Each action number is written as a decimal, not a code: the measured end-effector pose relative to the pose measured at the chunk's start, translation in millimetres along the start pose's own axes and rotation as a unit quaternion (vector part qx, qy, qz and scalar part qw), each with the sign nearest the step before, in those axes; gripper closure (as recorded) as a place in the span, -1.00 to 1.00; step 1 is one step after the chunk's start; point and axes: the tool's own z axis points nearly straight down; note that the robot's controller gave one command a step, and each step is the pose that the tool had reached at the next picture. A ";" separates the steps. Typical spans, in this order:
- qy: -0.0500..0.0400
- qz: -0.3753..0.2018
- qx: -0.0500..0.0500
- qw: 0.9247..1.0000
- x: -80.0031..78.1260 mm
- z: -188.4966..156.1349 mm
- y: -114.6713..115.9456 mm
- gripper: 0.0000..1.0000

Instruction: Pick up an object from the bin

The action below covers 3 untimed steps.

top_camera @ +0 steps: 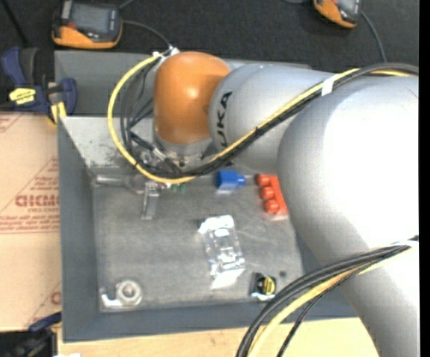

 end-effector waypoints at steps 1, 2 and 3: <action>0.003 0.079 0.001 0.997 -0.6 1.8 -18.7 -1.00; 0.004 0.109 0.000 0.994 1.2 32.7 -37.9 -1.00; 0.003 0.108 -0.001 0.994 0.8 32.1 -37.8 -1.00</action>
Offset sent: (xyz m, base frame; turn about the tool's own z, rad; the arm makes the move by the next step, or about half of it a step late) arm -0.0018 -0.0175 -0.0029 0.1614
